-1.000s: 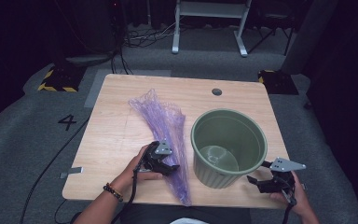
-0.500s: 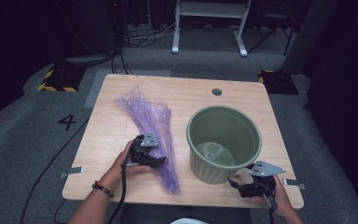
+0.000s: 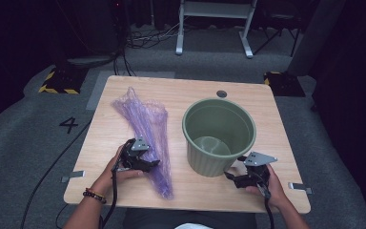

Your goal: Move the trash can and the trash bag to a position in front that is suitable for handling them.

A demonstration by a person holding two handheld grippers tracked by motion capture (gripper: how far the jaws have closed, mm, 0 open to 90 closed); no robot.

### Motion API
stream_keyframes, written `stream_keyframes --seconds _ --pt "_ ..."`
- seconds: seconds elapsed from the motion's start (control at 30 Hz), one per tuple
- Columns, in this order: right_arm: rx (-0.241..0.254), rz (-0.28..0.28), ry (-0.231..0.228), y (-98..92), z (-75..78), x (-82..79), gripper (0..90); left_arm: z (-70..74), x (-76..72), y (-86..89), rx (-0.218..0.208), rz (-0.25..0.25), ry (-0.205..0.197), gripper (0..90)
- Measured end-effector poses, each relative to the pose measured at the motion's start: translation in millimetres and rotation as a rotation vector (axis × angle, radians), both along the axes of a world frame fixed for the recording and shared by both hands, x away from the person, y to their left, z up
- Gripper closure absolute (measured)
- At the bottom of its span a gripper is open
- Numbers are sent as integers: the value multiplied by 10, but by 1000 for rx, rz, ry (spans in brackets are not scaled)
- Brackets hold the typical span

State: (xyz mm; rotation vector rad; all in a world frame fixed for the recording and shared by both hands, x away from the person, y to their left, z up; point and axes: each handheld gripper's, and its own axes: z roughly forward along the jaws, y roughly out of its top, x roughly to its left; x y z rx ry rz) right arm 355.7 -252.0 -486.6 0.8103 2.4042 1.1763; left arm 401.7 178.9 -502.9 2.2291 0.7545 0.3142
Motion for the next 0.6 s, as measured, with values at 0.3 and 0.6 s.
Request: stream_keyframes --seconds 0.3,0.6 --pt "17 -21 -8 220 21 312 271 0 -8 -3 1 10 -1 238" --pt "24 -70 4 389 36 577 221 0 -12 -5 1 16 -1 236"
